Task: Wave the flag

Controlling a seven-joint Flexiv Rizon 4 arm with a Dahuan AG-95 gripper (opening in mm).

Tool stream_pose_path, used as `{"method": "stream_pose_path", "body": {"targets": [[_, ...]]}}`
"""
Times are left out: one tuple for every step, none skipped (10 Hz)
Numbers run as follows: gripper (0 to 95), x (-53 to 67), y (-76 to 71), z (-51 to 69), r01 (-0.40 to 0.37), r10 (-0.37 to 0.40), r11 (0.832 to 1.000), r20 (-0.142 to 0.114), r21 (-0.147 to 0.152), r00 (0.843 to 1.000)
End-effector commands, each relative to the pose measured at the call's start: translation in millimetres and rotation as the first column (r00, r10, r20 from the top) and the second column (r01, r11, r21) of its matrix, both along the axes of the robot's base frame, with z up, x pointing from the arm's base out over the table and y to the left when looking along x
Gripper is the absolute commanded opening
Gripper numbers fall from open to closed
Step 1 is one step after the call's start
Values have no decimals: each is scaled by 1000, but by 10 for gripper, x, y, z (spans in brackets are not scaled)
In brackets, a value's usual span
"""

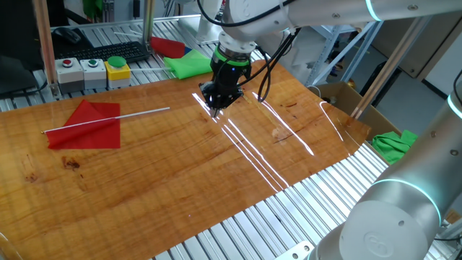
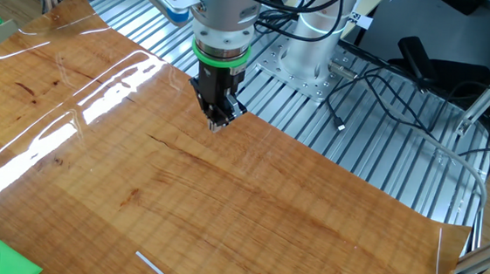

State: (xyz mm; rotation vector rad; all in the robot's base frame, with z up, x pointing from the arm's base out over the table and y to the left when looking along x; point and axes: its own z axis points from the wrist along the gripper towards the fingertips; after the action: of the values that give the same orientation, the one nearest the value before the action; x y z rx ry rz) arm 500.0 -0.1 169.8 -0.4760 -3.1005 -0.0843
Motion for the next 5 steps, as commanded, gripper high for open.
{"method": "stream_pose_path", "body": {"targets": [[0,0,1,2,5,-5,1000,-2,3,1000],[0,0,1,2,-5,5,1000,-4,-2,1000],[0,0,1,2,-10,9,1000,-6,-11,1000],[0,0,1,2,-7,7,1000,-6,-11,1000],[0,0,1,2,-6,6,1000,-6,-11,1000]]}}
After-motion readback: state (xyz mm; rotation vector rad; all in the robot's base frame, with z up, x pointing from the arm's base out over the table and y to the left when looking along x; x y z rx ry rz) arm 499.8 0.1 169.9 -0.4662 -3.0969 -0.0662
